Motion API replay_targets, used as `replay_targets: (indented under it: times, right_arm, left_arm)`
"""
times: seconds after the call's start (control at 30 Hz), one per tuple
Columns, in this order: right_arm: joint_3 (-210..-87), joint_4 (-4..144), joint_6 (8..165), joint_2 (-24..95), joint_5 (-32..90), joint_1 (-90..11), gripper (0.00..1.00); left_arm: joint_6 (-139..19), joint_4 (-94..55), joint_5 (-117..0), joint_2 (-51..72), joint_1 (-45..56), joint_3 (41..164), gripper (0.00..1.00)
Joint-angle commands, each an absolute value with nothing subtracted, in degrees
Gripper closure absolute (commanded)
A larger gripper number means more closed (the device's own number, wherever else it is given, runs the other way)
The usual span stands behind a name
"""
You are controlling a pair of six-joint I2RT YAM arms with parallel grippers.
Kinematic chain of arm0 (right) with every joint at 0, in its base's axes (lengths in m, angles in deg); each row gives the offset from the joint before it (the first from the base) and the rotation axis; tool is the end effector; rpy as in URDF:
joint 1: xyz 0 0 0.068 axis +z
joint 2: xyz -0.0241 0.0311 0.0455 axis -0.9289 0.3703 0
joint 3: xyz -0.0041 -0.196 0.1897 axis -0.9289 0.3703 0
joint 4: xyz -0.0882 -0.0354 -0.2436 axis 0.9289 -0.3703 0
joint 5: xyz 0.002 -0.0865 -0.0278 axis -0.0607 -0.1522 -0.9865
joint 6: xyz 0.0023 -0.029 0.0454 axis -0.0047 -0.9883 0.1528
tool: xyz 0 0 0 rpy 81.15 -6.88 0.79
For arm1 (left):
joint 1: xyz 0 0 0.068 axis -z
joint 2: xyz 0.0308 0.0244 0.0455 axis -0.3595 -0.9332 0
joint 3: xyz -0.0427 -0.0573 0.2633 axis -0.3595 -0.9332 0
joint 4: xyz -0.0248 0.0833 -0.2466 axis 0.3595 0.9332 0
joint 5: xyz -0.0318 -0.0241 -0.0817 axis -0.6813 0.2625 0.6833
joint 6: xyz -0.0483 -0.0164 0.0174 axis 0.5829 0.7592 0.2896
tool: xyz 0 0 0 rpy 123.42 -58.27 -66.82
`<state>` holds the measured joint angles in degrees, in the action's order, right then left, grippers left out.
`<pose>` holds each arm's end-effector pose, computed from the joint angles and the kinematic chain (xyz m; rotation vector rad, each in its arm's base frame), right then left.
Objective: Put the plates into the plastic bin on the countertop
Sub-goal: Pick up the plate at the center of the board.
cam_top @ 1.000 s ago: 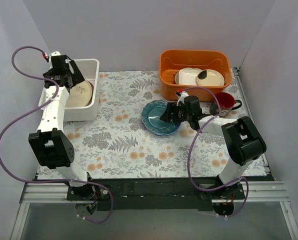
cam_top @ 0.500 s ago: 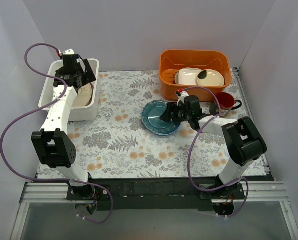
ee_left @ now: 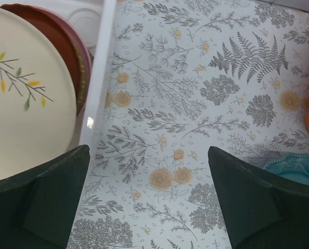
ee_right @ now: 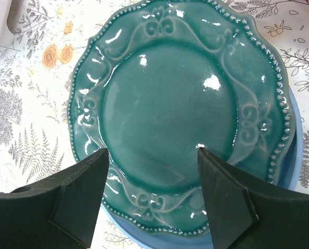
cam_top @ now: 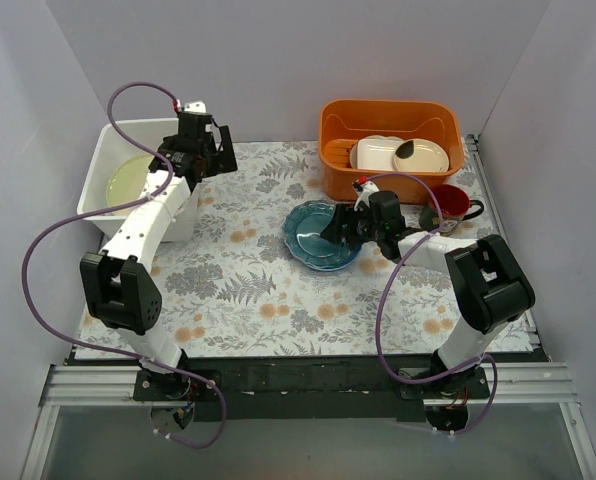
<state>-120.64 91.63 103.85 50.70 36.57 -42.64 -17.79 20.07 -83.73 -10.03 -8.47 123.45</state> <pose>0.3138 0.1610 0.1799 -0.1989 2.1298 0.8025 0.3705 -0.0722 0.3564 -0.9383 2.0391 -0.2947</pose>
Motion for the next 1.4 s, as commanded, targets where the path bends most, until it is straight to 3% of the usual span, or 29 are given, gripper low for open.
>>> replay_targets:
  times: [0.0,0.43,1.1,1.37]
  right_arm:
    - [-120.25,93.20,104.21,48.80,36.49,-42.52,0.23]
    - [-119.90,93.11,104.04,48.19,35.79,-42.52,0.24]
    - [-119.37,91.88,103.33,46.52,33.41,-42.52,0.25]
    - [-119.11,90.83,102.54,45.73,32.10,-42.69,0.25]
  left_arm:
    - [-18.66,19.20,-86.32,-9.53,-5.25,122.99,0.02]
    - [-17.86,18.50,-86.67,-12.08,2.22,121.94,0.02]
    - [-14.00,13.14,-64.80,-16.83,3.89,119.38,0.03]
    - [-11.89,12.08,-56.53,-20.60,3.89,119.30,0.15]
